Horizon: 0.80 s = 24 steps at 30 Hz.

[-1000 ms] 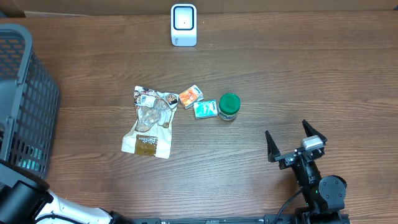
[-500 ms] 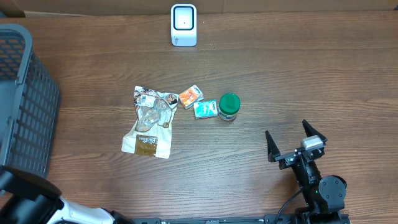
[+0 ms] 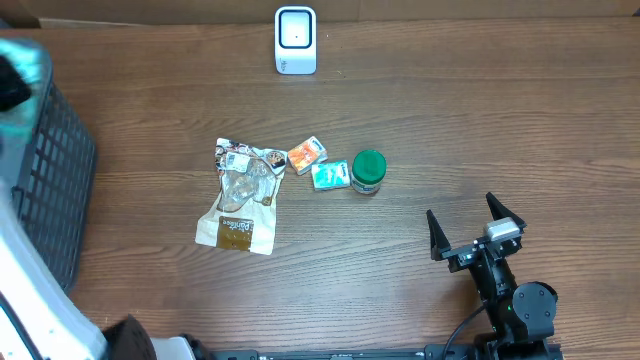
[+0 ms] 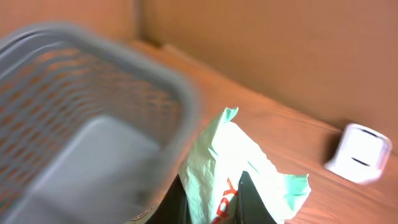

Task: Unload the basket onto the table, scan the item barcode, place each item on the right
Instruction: 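Carry the wipes pack out and drop it below the teal package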

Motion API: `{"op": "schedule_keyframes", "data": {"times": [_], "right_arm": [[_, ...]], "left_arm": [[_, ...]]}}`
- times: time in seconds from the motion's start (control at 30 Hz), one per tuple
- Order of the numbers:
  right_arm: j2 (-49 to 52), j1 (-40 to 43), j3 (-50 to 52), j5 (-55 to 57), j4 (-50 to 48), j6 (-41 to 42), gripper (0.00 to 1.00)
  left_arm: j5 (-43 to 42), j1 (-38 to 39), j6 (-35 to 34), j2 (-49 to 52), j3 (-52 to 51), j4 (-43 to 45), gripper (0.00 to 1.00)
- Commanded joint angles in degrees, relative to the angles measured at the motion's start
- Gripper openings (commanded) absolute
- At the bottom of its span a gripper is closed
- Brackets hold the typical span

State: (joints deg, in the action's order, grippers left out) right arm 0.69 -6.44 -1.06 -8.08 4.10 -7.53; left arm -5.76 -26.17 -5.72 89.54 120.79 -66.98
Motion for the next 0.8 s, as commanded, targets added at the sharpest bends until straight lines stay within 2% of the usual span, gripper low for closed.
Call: {"op": "schedule_keyframes", "data": {"times": [0.0,0.2,0.3,0.43,0.67,0.77], "right_arm": [[-0.5,-0.3,0.6,0.5,-0.2,0.0,1.00],[-0.5,-0.3,0.6,0.5,-0.2,0.0,1.00],[-0.5,-0.3,0.6,0.5,-0.1,0.0,1.00],[-0.5,-0.3,0.6,0.5,-0.2,0.0,1.00],[-0.5,-0.3,0.6,0.5,-0.1,0.0,1.00],[-0.5,-0.3,0.6,0.5,-0.2,0.0,1.00]], "left_arm": [[-0.1,7.5,-3.6,-1.4,1.0,-2.7,0.04],[-0.2,21.4,-5.7,1.2,-2.3,-8.0,0.04],[-0.2,29.0,-6.1,3.4,-6.3,-8.1,0.04],[-0.2,35.3,-8.4,5.7,-10.6,-8.0,0.04],[-0.2,44.3,-13.8,9.6,-21.6,-2.0,0.04],[-0.2,46.5,-20.7,10.9,-26.8,2.2,0.04]]}}
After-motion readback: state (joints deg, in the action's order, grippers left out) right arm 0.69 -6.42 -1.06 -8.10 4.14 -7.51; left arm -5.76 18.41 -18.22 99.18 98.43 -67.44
